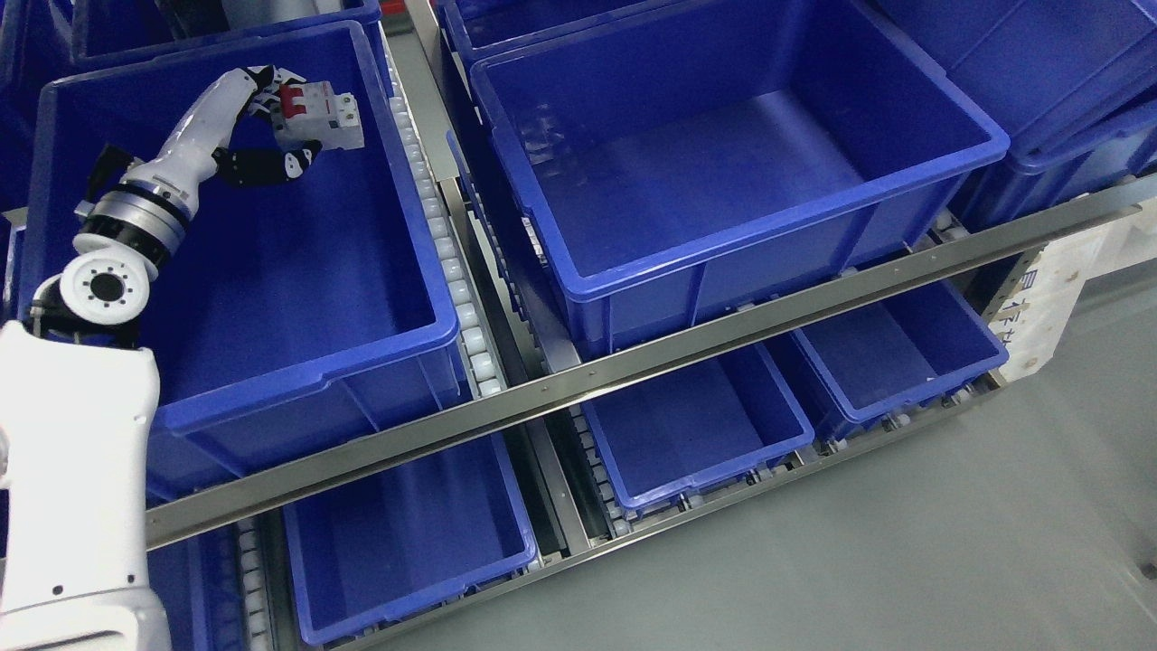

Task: Place circuit breaker on shelf
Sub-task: 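Lower the left hand with the breaker into the upper blue bin, then open the left hand to release the breaker into the bin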

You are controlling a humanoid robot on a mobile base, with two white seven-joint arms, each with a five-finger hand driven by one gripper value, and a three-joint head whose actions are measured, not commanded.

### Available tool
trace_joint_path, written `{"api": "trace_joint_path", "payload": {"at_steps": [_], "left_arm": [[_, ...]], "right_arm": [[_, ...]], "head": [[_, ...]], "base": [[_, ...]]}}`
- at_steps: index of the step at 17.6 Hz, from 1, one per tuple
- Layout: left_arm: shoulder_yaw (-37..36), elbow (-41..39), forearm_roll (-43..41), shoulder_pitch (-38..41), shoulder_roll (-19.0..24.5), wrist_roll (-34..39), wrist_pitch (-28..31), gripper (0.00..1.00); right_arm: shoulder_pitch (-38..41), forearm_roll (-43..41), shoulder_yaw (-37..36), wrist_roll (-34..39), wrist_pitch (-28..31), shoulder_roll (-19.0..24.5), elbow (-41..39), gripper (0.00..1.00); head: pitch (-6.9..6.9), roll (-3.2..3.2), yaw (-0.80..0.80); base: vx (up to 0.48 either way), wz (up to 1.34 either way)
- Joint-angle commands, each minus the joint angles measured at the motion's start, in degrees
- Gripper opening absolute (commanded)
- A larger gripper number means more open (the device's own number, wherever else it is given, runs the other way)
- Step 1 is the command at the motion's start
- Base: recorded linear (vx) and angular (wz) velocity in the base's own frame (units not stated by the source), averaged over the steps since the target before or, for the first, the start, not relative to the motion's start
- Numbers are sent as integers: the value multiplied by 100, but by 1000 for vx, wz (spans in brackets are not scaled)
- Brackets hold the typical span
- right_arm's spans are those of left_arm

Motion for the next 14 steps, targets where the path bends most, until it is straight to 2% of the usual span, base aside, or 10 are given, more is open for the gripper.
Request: {"api": "trace_joint_path", "payload": {"at_steps": [1, 4, 7, 9, 11, 14], "left_arm": [[-1474, 3335, -437, -984, 108, 100, 11, 15], [-1589, 3803, -428, -1239, 107, 328, 37, 16], [-1502, 3822, -428, -1301, 168, 337, 143, 25], [-1484, 3813, -428, -1318, 186, 337, 152, 53], [-1493, 3813, -428, -1423, 256, 337, 152, 58], [-1493, 3795, -428, -1564, 291, 346, 152, 74]], "right_arm": [[-1, -8, 114, 12, 205, -100, 0, 100], [-1, 1, 114, 3, 205, -100, 0, 100], [-1, 1, 114, 12, 205, -100, 0, 100], [-1, 1, 114, 3, 205, -100, 0, 100], [-1, 1, 114, 12, 205, -100, 0, 100], [-1, 1, 114, 3, 205, -100, 0, 100]], "head": [[0, 0, 0], [0, 0, 0], [0, 0, 0], [0, 0, 0], [0, 0, 0], [0, 0, 0]], "base": [[-4, -71], [-1, -24], [-8, 6], [-7, 0], [0, 0], [0, 0]]}}
